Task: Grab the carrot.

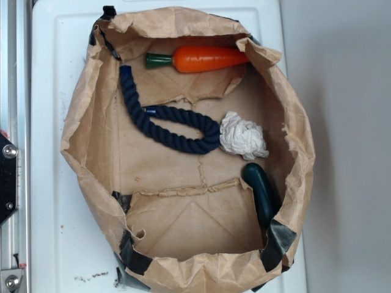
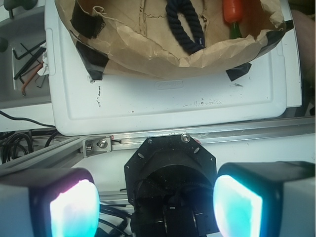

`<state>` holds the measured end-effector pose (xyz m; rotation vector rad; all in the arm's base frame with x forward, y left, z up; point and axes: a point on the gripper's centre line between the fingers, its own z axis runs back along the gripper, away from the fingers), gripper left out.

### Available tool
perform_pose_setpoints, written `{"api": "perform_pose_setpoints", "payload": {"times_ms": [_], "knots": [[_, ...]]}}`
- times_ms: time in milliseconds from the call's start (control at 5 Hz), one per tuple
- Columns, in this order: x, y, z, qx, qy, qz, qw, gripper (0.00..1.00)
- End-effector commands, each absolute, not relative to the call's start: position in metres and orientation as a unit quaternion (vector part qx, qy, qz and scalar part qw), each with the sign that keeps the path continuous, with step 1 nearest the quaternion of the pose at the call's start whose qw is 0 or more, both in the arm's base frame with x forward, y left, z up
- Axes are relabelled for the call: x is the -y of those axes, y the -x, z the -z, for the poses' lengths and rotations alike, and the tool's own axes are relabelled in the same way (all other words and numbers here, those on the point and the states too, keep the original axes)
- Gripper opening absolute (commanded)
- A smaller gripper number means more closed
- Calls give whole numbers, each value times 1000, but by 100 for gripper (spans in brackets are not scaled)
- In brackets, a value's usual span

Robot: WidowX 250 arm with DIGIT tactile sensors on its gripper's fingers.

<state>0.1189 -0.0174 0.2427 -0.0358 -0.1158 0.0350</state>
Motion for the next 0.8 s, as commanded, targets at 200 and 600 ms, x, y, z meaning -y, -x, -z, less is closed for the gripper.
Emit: {"api": "perform_pose_setpoints", "payload": {"times_ms": [200, 600], "knots": [[7, -169, -224, 78, -1, -11, 997, 100], [-25, -230, -192, 105, -4, 13, 994, 100]]}}
